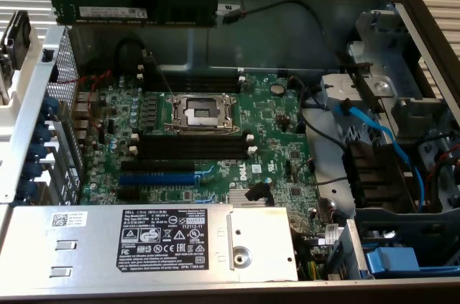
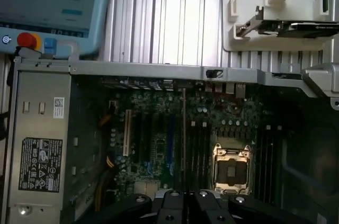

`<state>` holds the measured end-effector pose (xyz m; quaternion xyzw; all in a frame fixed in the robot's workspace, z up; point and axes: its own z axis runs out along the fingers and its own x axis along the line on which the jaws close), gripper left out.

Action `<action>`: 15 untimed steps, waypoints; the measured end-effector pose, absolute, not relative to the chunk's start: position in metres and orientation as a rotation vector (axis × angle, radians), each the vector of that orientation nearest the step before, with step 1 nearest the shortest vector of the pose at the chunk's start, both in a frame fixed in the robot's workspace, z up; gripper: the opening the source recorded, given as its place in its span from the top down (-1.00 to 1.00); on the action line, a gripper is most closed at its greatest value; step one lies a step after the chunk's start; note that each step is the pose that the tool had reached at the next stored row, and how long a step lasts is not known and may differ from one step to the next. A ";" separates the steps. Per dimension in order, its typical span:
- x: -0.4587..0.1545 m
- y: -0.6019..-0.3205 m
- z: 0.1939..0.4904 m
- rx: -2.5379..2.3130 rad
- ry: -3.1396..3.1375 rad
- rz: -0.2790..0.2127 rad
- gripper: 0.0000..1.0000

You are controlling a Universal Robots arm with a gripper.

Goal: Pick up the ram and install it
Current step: 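Pick up the ram and move it above insertion slot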

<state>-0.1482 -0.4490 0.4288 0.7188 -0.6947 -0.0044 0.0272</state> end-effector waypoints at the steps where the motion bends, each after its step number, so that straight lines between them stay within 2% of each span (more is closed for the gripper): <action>1: -0.144 -0.449 0.428 2.220 -2.145 -0.013 0.76; 15: -0.105 -0.455 0.404 2.221 -2.147 -0.016 0.76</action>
